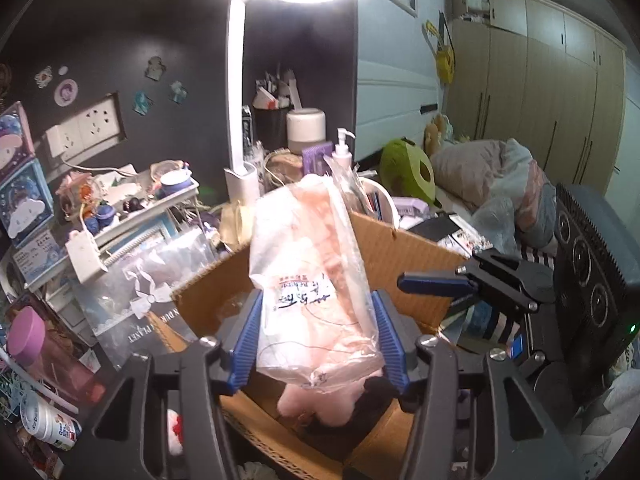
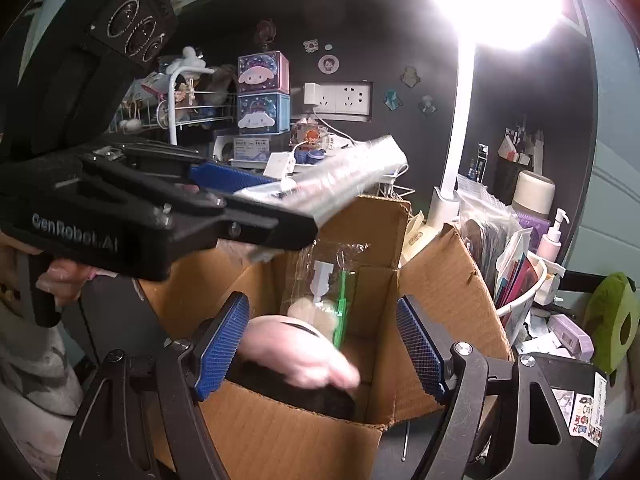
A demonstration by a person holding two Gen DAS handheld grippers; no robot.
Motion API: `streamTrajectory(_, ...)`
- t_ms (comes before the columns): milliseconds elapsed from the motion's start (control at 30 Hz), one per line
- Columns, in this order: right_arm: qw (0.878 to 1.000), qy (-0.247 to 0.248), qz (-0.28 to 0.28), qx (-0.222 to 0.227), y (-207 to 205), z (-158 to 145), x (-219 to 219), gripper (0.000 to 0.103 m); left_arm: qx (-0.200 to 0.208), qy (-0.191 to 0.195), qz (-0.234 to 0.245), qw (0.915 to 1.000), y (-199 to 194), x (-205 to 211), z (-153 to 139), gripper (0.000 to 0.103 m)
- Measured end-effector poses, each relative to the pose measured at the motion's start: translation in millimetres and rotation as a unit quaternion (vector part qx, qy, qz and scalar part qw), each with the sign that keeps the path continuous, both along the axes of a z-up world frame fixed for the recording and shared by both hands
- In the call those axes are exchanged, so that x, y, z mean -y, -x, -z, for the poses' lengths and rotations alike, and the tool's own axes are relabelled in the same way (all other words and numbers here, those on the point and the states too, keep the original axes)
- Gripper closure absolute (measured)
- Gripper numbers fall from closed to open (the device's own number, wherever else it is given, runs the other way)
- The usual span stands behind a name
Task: Organize soft objects
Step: 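Carry the pink package and pink plush into the box with both grippers and release, then return the left gripper to the desk and grasp the white lion plush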
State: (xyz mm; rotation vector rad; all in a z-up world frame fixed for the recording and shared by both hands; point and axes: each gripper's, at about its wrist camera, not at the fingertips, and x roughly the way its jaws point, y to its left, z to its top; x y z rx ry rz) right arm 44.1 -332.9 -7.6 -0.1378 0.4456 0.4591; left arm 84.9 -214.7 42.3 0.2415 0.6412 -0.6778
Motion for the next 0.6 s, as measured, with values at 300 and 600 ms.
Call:
streamTrajectory(300,1.0,0.008,0.008,-0.004,3.3,-0.6,-4.1,0.03,0.008,0.01,-0.008,0.9999,5.1,-12.7,-1.1,0.024)
streamTrajectory(600,1.0,0.013,0.003,0.011,16.6,-17.1,-24.4,0.03,0.035,0.04,-0.057,0.997,19.4,-71.0,-11.7,0.02)
